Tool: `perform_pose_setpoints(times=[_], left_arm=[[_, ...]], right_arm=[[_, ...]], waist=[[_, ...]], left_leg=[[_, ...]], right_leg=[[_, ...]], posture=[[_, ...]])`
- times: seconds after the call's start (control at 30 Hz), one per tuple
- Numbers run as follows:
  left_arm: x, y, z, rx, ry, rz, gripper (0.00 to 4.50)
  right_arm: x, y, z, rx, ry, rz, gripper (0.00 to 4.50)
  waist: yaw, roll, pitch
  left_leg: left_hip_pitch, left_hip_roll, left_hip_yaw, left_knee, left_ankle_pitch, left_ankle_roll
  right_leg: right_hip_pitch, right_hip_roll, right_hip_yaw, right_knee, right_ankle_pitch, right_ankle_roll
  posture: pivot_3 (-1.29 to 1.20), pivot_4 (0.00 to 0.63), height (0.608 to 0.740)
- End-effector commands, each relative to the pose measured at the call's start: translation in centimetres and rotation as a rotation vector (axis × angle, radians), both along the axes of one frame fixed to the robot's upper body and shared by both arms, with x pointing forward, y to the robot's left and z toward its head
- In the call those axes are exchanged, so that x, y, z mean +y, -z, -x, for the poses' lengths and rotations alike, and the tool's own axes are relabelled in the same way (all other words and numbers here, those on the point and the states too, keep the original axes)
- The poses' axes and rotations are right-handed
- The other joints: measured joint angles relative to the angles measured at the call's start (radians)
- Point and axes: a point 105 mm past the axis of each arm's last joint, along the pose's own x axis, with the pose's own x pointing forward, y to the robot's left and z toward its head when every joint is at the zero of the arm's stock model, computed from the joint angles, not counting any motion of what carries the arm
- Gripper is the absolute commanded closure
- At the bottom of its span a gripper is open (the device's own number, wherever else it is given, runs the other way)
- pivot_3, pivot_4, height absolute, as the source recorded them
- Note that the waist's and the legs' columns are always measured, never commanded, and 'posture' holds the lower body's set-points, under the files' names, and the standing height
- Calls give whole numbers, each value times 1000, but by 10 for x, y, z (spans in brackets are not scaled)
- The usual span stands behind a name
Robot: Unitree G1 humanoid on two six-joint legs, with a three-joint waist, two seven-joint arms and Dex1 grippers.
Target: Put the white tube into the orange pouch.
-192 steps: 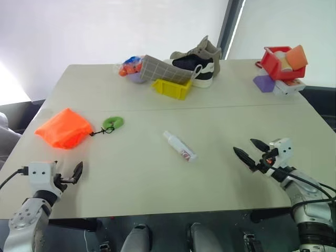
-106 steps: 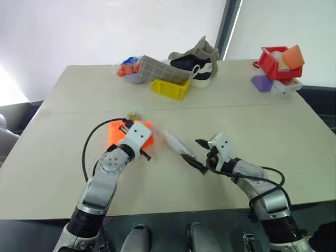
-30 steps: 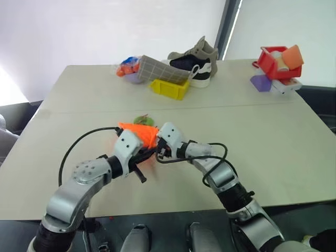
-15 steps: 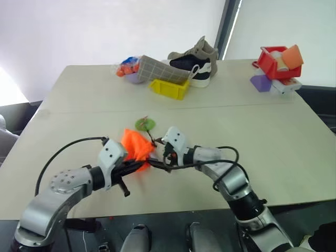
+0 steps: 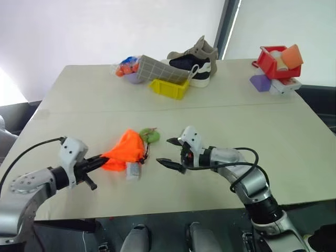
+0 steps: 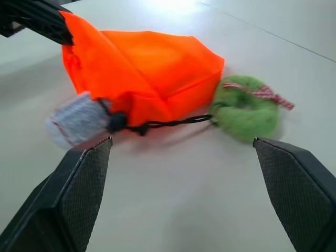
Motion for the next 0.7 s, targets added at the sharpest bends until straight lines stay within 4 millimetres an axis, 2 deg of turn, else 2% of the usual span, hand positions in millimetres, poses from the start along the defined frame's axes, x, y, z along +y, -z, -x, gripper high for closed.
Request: perform_pose_setpoints(times=[0.03, 0.1, 0.3, 0.43, 0.5, 0.6, 0.7], left_arm=[[2, -11, -2, -45, 2, 25, 4500], [0, -9, -1, -35, 12, 48, 4500], [-21, -12, -2, -21, 91, 132, 4500], [-49, -23, -1, -23, 189, 202, 4500], [-68, -30, -1, -31, 253, 232, 4500], [-83, -38, -3, -46, 289, 259, 4500], [-91, -45, -7, -56, 302, 289, 4500]], right_arm=[[5, -10, -7, -57, 16, -18, 44], [9, -12, -4, -59, -8, -32, 44], [23, -12, 24, -18, -198, -47, 44], [27, -12, 33, 11, -250, -57, 1809], [28, -11, 35, 16, -255, -48, 2873], [28, -11, 36, 9, -250, -40, 4468], [29, -12, 43, 24, -270, -47, 4468]], waist=[[0, -1, 0], [0, -1, 0], [0, -1, 0], [2, -1, -1], [3, -1, -1], [3, -1, -1], [0, -1, -1]], left_leg=[[0, 0, 0, 0, 0, 0], [0, 0, 0, -1, 0, 0], [0, 0, 0, -2, 0, 0], [0, 0, 0, -2, 0, 0], [1, 0, 0, -2, 0, 0], [1, 0, 0, -2, 0, 0], [1, 0, 0, -2, 0, 0]], right_leg=[[0, 0, 0, 0, 0, -1], [0, 0, 0, 0, 1, -2], [3, 1, 0, 0, 0, 0], [3, 1, 0, 0, 0, 0], [4, 1, 0, 0, 0, 0], [4, 1, 0, 0, 0, 0], [4, 1, 0, 1, 0, 0]], posture=[[0, 150, 740], [0, 150, 740], [0, 150, 740], [0, 150, 740], [0, 150, 740], [0, 150, 740], [0, 150, 740]])
